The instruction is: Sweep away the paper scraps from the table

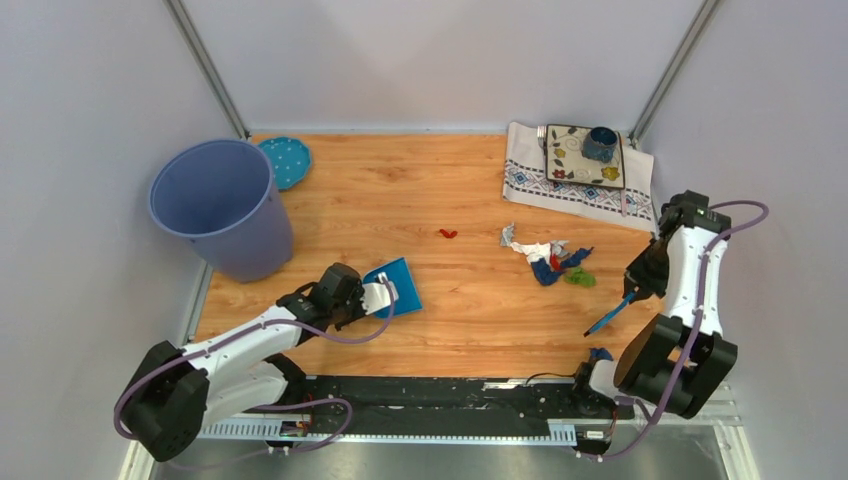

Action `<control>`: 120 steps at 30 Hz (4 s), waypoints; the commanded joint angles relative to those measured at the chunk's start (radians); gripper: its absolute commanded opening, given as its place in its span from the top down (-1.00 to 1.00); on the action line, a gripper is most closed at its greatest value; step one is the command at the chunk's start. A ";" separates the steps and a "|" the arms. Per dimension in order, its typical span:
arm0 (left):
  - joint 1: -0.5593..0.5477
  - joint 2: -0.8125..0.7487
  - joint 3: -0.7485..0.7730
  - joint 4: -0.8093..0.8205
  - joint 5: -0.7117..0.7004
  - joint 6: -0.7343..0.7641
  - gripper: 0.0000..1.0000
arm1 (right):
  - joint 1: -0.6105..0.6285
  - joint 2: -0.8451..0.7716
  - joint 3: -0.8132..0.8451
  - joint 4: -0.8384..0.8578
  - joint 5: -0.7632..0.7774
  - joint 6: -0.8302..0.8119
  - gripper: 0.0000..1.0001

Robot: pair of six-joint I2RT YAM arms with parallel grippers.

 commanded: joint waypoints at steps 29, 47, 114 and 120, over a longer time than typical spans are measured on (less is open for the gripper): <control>0.004 0.023 0.003 -0.039 0.068 0.015 1.00 | 0.058 0.201 0.020 -0.342 0.171 0.012 1.00; 0.004 0.021 0.012 -0.049 0.079 0.013 1.00 | 0.539 0.485 0.334 -0.233 -0.309 0.343 1.00; 0.004 0.019 -0.005 -0.046 0.139 0.023 1.00 | 0.908 0.304 0.210 0.135 -0.402 0.507 1.00; 0.004 0.009 -0.020 -0.038 0.122 0.024 1.00 | 0.918 0.327 0.532 -0.061 -0.162 0.284 1.00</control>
